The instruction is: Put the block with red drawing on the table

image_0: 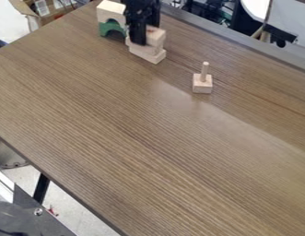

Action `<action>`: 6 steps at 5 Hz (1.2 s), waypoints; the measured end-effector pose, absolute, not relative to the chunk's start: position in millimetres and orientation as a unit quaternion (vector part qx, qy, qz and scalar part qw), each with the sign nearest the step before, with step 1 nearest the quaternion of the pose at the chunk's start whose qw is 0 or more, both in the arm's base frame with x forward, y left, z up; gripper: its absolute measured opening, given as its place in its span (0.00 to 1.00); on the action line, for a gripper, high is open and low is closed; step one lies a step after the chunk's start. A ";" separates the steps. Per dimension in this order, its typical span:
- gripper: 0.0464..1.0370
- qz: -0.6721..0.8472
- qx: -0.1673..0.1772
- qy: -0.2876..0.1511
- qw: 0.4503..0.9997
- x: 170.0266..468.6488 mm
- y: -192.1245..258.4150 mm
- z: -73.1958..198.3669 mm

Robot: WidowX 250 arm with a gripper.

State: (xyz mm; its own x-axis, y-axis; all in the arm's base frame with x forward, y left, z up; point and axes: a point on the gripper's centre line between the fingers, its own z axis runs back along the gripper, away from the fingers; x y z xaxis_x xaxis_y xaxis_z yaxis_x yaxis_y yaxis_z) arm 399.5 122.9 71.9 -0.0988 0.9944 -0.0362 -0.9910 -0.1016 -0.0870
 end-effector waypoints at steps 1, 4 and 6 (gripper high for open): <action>0.55 0.739 -0.078 -0.057 0.667 395.5 119.4 102.9; 0.55 0.786 -0.052 -0.038 0.615 321.0 139.9 106.0; 0.55 0.788 -0.051 -0.009 0.613 299.3 153.0 67.5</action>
State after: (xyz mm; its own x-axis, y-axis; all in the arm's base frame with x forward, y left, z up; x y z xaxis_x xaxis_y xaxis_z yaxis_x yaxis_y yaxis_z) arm 299.3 153.0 67.5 -0.2427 0.9675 -0.0702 -0.9657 -0.2479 -0.0769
